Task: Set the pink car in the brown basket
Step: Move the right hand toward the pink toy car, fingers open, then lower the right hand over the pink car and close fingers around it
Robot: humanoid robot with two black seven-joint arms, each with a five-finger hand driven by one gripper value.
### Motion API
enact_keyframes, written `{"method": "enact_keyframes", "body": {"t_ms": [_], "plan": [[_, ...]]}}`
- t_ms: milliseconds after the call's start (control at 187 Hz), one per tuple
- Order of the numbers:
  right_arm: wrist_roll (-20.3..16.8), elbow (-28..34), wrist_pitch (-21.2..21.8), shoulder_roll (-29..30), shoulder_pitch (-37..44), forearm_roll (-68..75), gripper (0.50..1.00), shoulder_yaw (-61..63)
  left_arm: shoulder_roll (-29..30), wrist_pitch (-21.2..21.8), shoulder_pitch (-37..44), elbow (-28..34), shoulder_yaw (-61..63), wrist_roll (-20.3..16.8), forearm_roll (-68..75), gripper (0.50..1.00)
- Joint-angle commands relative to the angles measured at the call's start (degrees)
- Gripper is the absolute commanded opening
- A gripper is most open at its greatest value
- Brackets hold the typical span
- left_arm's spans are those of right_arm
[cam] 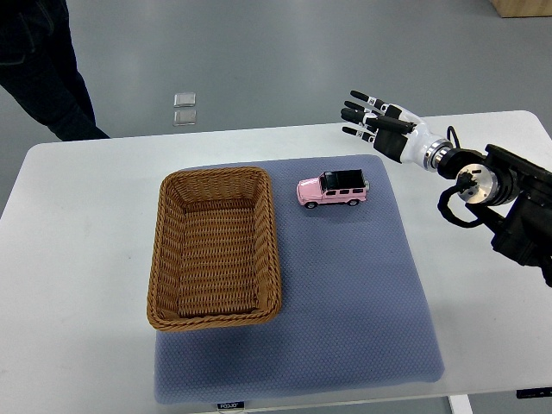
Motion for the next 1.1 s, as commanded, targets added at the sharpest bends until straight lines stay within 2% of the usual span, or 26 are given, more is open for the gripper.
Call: {"method": "enact_keyframes", "body": {"t_ms": [0,262,395,588,748,866,1095], "plan": [[0.0,0.0,0.02,0.0,0.07,-0.06,0.915,-0.09,0.0,0.0,-0.04,0.03,0.05,0.0,0.01,1.0],[0.18,0.17,0.11,-0.09,0.69,-5.69,0.915,0.0,0.0,0.0,-0.12,-0.14,0.22,0.09,0.1,1.0],[0.53,0.26,1.52,-0.09,2.09,-11.14,0.915,-0.27,0.0,0.0,-0.12,-0.14,0.22,0.09,0.01,1.0],[4.13,0.26,4.94,-0.52,4.2,-26.94,0.913,-0.62,0.0,0.0,-0.12,-0.14,0.22,0.09,0.01,1.0],[7.65,0.35,5.74,-1.4,4.99,-41.54,0.913,-0.71,0.0,0.0,-0.12,-0.14,0.22,0.09,0.01,1.0],[8.18,0.44,6.09,-1.84,5.96,-48.22,0.913,-1.5,0.0,0.0,-0.12,-0.14,0.22,0.09,0.01,1.0],[12.31,1.23,6.09,-2.9,11.06,-59.03,0.913,-13.62,0.0,0.0,-0.12,-0.14,0.22,0.09,0.01,1.0]]}}
